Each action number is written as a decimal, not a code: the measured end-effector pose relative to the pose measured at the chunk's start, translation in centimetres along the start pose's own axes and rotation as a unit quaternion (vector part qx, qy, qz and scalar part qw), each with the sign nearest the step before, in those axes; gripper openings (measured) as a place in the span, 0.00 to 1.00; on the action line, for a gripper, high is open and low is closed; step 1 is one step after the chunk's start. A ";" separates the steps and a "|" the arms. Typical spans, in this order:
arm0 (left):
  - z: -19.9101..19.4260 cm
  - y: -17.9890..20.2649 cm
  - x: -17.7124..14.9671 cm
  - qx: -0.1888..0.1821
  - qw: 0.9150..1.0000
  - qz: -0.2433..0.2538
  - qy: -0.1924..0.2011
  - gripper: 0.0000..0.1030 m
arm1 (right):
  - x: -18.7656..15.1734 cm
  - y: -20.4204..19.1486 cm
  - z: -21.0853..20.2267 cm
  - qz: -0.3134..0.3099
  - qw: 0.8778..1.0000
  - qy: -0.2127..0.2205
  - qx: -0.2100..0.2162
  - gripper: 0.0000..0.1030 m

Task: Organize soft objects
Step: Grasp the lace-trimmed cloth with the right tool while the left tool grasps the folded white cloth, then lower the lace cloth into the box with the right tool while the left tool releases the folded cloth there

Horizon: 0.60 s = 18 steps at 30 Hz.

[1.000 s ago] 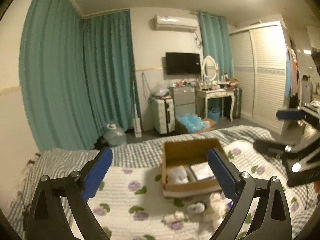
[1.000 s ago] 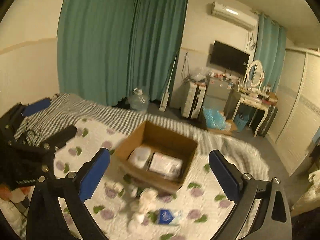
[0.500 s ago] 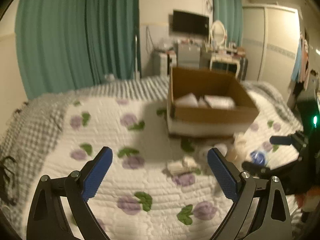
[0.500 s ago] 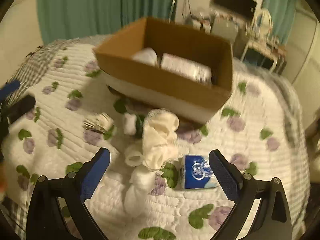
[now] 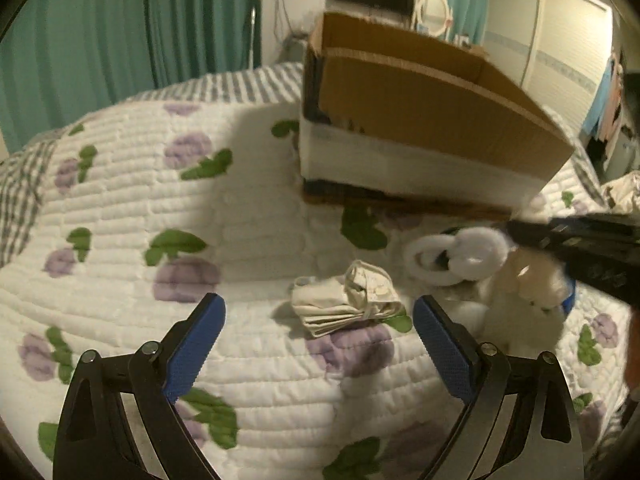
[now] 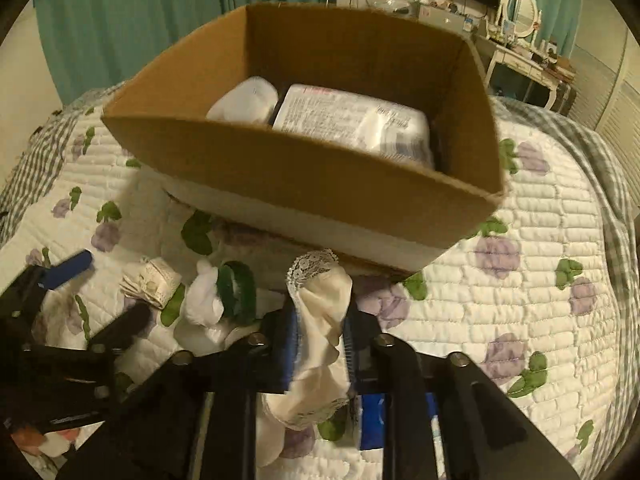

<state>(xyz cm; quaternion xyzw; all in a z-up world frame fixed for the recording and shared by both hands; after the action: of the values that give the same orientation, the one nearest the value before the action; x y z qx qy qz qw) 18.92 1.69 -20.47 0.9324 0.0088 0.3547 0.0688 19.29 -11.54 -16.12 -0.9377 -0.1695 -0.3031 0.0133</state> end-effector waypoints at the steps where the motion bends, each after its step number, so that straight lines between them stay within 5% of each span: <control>1: 0.5 0.2 -0.1 0.005 1.000 0.003 -0.007 0.93 | 0.2 0.2 -0.4 0.000 1.000 0.007 -0.003 0.15; 4: 2.0 0.5 -0.2 0.015 0.999 0.007 -0.028 0.92 | 1.2 0.7 -1.8 -0.001 0.999 0.036 -0.011 0.15; 10: 2.6 1.0 -0.5 -0.011 0.999 0.002 -0.042 0.56 | 0.7 1.4 -1.9 0.002 0.999 0.042 -0.011 0.15; 18: -0.9 2.3 -1.5 -0.015 0.999 0.024 -0.027 0.54 | 0.3 1.3 -5.0 -0.006 0.997 0.078 -0.016 0.15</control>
<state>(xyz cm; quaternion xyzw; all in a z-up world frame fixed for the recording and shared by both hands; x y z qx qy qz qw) 17.15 -0.57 -20.50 0.9404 -0.0205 0.3312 0.0742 17.12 -13.33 -11.78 -0.9104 -0.1692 -0.3775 0.0098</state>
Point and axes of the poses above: each gripper's, at about its wrist camera, not at the fingertips, and z roughly the way its jaws point, y to its right, x to its top, the point moved 7 cm from there along z, roughly the way its jaws point, and after that the axes turned 7 degrees about -z, right-handed, at the moved point
